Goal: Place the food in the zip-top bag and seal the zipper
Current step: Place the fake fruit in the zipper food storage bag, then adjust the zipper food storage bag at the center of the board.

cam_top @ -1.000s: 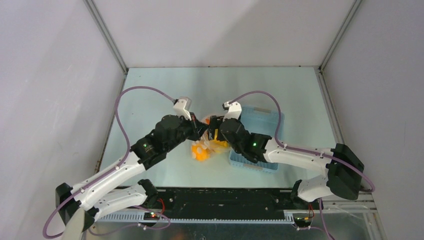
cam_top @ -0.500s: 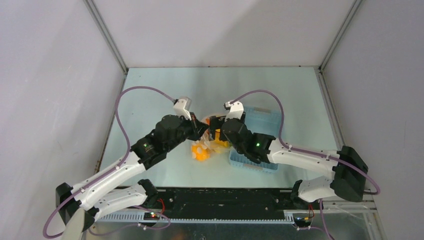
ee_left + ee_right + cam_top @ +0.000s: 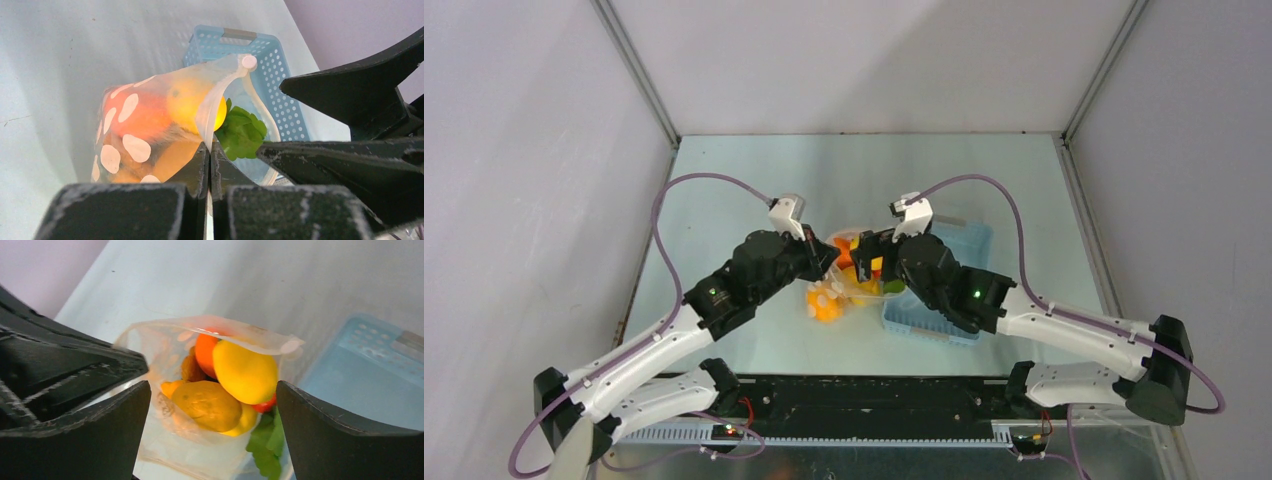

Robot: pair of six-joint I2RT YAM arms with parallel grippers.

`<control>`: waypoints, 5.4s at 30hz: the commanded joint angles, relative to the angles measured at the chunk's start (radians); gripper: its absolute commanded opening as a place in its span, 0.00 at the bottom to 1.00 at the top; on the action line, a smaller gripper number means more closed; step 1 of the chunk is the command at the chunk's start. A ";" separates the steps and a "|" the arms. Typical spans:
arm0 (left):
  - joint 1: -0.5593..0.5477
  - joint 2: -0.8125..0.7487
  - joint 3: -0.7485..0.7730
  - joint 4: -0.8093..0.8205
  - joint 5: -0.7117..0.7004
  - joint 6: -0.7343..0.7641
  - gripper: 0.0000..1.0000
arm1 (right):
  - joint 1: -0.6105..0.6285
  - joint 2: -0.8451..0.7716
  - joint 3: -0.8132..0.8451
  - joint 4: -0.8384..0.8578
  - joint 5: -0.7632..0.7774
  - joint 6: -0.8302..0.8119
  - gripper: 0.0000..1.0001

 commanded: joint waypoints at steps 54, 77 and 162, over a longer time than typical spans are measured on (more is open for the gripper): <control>0.214 -0.163 -0.038 -0.061 0.703 0.896 0.00 | -0.404 -0.017 -0.187 -0.044 -1.328 -1.109 0.71; 0.249 -0.175 -0.037 -0.039 0.765 0.877 0.00 | -0.215 -0.057 -0.546 0.669 -1.010 -0.939 0.66; 0.247 -0.273 0.066 -0.628 -0.130 -0.080 0.01 | -0.251 -0.336 -0.373 0.302 -0.559 -0.337 0.00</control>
